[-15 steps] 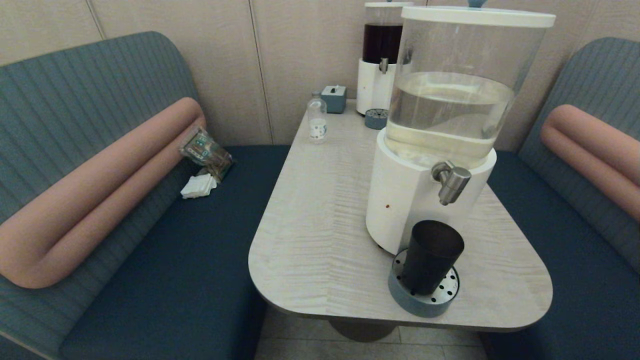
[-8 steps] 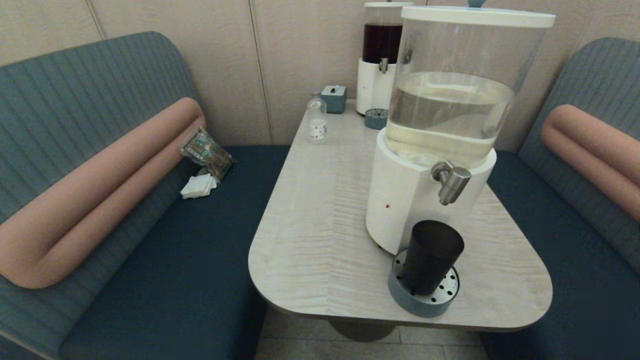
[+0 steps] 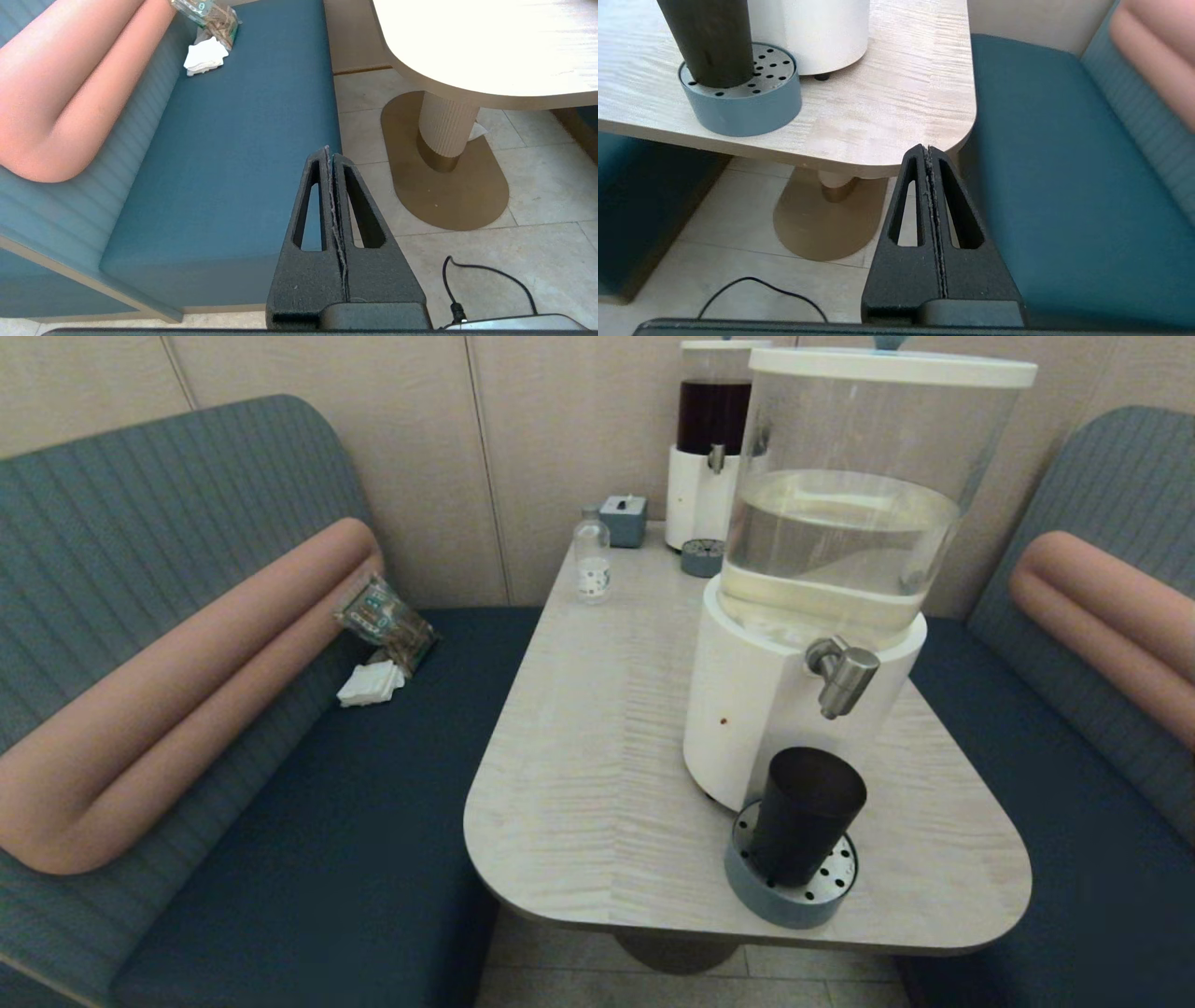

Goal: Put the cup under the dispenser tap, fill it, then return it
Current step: Turn on the faucet

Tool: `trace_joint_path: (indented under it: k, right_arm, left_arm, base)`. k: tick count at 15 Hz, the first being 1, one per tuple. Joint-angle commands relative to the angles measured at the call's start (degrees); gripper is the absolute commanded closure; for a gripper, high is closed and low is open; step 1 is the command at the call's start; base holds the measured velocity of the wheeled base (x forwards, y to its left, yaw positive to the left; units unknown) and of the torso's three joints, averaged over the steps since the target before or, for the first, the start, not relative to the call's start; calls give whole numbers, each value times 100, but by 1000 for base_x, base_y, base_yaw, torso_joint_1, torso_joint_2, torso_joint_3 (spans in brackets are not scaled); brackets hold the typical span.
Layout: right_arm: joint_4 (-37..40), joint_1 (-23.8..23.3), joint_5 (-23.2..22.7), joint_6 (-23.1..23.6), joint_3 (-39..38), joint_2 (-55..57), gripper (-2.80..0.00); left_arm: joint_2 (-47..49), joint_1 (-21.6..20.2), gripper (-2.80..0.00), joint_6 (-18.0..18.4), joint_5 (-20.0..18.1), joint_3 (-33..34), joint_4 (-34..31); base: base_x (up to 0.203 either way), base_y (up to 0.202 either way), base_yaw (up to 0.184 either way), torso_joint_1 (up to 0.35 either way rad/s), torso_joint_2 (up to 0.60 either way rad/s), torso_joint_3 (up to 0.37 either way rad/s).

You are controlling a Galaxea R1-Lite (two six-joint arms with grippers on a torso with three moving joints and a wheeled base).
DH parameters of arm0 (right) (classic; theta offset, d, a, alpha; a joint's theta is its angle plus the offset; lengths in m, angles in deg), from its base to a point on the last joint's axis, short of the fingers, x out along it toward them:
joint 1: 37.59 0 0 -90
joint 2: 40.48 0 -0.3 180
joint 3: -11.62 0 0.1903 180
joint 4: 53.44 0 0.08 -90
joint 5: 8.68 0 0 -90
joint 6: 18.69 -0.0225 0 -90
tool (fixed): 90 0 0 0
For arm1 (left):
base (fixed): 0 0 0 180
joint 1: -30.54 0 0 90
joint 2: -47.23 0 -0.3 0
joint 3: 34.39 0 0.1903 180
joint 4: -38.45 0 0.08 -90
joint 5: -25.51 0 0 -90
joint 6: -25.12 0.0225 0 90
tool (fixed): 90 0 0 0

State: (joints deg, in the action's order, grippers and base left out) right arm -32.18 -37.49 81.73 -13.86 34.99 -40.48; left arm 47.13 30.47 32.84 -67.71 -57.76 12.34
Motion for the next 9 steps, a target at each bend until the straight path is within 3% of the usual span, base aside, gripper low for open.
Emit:
trace_joint_path:
  k: [1,3,5,7,9]
  right_arm:
    - [-18,-1,8,23,-88,-18,0]
    - [-106,-1,11,-52,-76,-18,0]
    - [-34,4,21,-111,452,81,0]
    - [372,1,-12,-299,1874,372,0]
    - [1058,-38,-214,-520,4054,1145,0]
  left_arm:
    - [19,-3,0,10,-3,0,-7]
    - [19,-3,0,2,-3,0,-7]
    - [19,-3,0,2,-3,0,-7]
    - [19,-3,0,2,-3,0,-7]
    - [19,-3,0,6,-3,0,-7]
  base:
    - [0,0,0,0,0,0]
    - [0,0,0,0,0,0]
    - [0,0,0,0,0,0]
    - [0,0,0,0,0,0]
    - [0,0,0,0,0,0]
